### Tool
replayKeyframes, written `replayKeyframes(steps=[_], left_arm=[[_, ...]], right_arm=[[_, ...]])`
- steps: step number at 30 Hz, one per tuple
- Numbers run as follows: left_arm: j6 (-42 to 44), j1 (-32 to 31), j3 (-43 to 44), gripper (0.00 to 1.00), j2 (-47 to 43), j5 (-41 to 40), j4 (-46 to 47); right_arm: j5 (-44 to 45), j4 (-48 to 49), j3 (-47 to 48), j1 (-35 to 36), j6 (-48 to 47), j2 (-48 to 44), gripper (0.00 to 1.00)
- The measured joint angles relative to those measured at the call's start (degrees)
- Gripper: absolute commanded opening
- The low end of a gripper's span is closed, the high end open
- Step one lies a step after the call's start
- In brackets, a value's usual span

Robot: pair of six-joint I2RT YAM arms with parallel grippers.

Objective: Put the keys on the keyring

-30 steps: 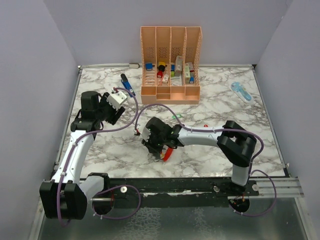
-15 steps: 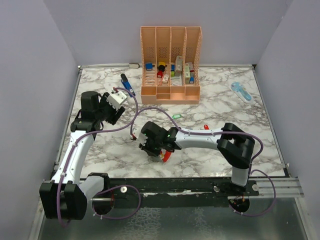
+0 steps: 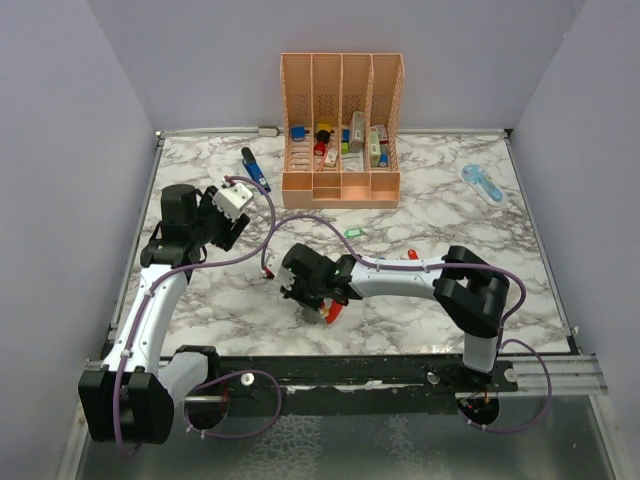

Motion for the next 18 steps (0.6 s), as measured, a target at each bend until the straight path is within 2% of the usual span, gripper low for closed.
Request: replayKeyframes(steps=[12,18], left_arm=[[-1.0,0.0,-0.9,0.64,-0.6,0.2,0.1],[-2.9,0.0,1.6,0.67,1.7,1.3,1.5]], right_arm=[[2.6,0.2,-0.4,0.1,0.6,-0.1,0.01],[4.4,1.5,-4.0,0.1,1.7,-5.2,0.01]])
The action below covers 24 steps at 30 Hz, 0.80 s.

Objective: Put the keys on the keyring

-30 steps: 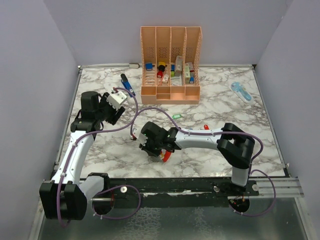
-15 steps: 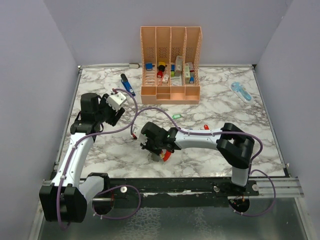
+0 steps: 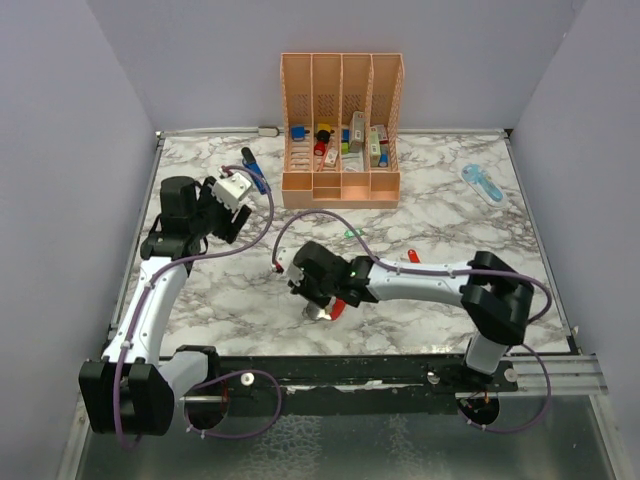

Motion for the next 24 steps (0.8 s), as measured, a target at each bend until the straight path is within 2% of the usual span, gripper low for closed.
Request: replayKeyframes(steps=[4,10,16,20,24], left_arm=[[-2.2,0.0,4.0,0.65,2.5,2.3,1.1],[-8.6,0.0,12.1,0.54,9.4,6.5,0.8],[-16.7,-3.4,7.7,0.47,9.8,14.5,4.7],[-16.5,-6.1,6.6,0.46,9.8,20.9,3.5],[-9.7,-9.8,8.3,0.43,9.8,24.0,-1.0]], right_arm=[[0.0,3.0,-3.8,-0.4,1.5,-8.1,0.01],[-0.2,8.6,-7.4,-1.9,3.9,-16.0,0.01],[-0.6,9.9,-7.8,-2.8,5.3,-16.6,0.01],[-0.6,9.9,-7.8,-3.2,5.7,-17.8,0.01],[-0.5,9.9,-6.3,-3.4,5.9,-19.6,0.01]])
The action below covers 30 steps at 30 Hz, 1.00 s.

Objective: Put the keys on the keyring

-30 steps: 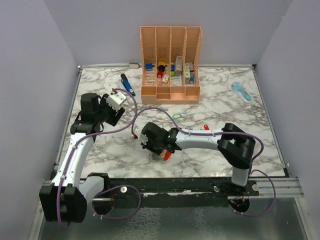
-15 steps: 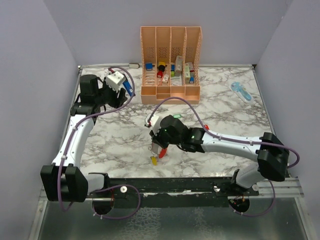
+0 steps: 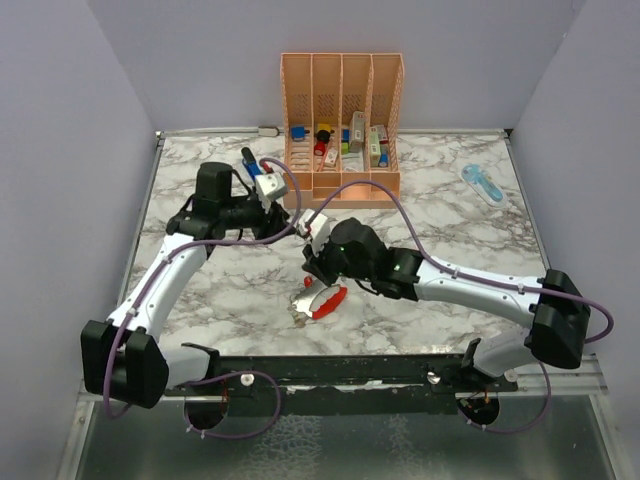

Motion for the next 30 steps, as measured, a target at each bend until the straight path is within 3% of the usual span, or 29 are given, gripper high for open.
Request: replayKeyframes(steps=[3,7,11,24,30], left_arm=[[5.6,-3.4,0.0,0.42,0.8,1.8,-1.8],[10.3,-3.8,-2.7,0.33,2.8,1.7,-1.5],[12.0,-1.6,-3.6,0.33,4.3,-1.3,-1.7],[9.9,8.9,-7.6,0.46,2.0,-35.3,8.2],[8.0,11.2,-8.0,0.49,1.7,-45.4,11.3]], right_arm=[[0.1,0.5,1.6,-0.3,0.0,-0.3,0.01],[0.2,0.9,1.7,-0.4,0.4,-0.7,0.01],[0.1,0.8,0.4,-0.7,0.7,-0.6,0.16],[-7.7,1.2,0.9,-0.7,-1.4,15.9,0.22],[-9.1,1.3,3.6,-0.7,-2.5,21.0,0.2]])
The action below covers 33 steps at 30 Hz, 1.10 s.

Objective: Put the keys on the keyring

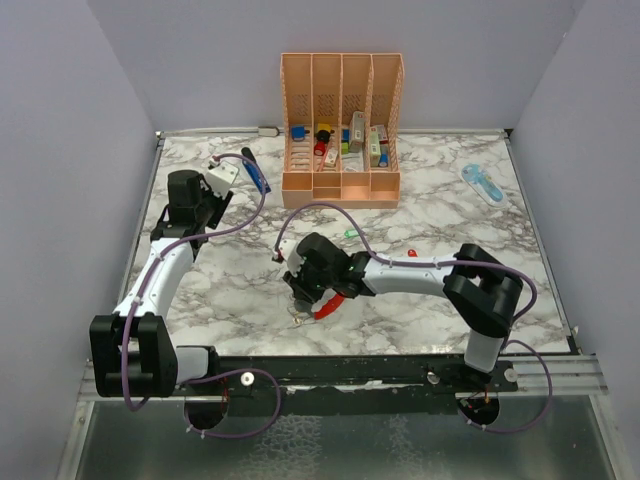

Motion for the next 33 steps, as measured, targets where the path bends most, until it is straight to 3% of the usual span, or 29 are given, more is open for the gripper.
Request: replayKeyframes(steps=[6,33], left_arm=[[-0.9,0.2,0.0,0.49,-0.2,-2.1,1.2],[-2.1,0.2,-0.1,0.49,-0.2,-1.8,1.9]], right_arm=[[0.1,0.9,1.0,0.0,-1.2,1.1,0.15],[1.8,0.6,2.6,0.0,-2.5,3.6,0.14]])
